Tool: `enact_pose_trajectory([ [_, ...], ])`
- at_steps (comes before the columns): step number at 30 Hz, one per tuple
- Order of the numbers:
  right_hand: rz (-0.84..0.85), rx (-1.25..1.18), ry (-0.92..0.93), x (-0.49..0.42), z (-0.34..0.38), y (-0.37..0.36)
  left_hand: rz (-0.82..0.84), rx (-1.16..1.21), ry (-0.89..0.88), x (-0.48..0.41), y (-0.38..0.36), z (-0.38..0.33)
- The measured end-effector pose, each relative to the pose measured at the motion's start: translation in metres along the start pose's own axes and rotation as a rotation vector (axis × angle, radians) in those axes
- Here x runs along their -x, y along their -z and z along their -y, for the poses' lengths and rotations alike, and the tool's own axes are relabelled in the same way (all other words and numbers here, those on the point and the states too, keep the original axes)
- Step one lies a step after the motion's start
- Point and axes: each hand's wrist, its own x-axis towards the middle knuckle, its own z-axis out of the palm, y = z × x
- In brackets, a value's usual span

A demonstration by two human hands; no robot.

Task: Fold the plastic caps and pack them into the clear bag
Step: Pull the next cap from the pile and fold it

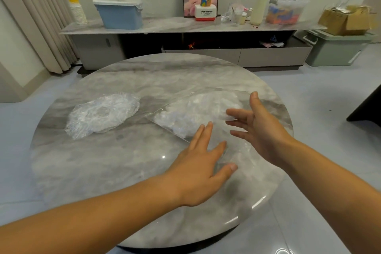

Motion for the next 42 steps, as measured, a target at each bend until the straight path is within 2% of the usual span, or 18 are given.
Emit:
enact_pose_trajectory([
  [9, 0.146, -0.106, 0.062, -0.002, 0.005, -0.02, -0.069, 0.097, 0.013, 0.013, 0.001, 0.009],
  [19, 0.261, -0.035, 0.054, -0.019, -0.001, -0.064, -0.071, 0.273, -0.084, 0.034, 0.014, 0.032],
  [27, 0.177, -0.258, 0.008, -0.041, 0.003, -0.082, -0.012, 0.279, -0.047, 0.048, 0.016, 0.059],
  [32, -0.029, -0.507, -0.009, -0.038, 0.005, -0.079, -0.002, 0.268, -0.055, 0.049, 0.016, 0.072],
  [36, -0.124, -0.667, -0.053, -0.028, 0.008, -0.077, -0.004, 0.267, -0.074, 0.046, 0.016, 0.072],
  [39, -0.15, -0.713, -0.066, -0.028, 0.011, -0.078, 0.0, 0.272, -0.082, 0.044, 0.016, 0.072],
  [42, -0.1, -0.726, -0.074, -0.032, 0.012, -0.08, -0.001, 0.279, -0.085, 0.044, 0.017, 0.073],
])
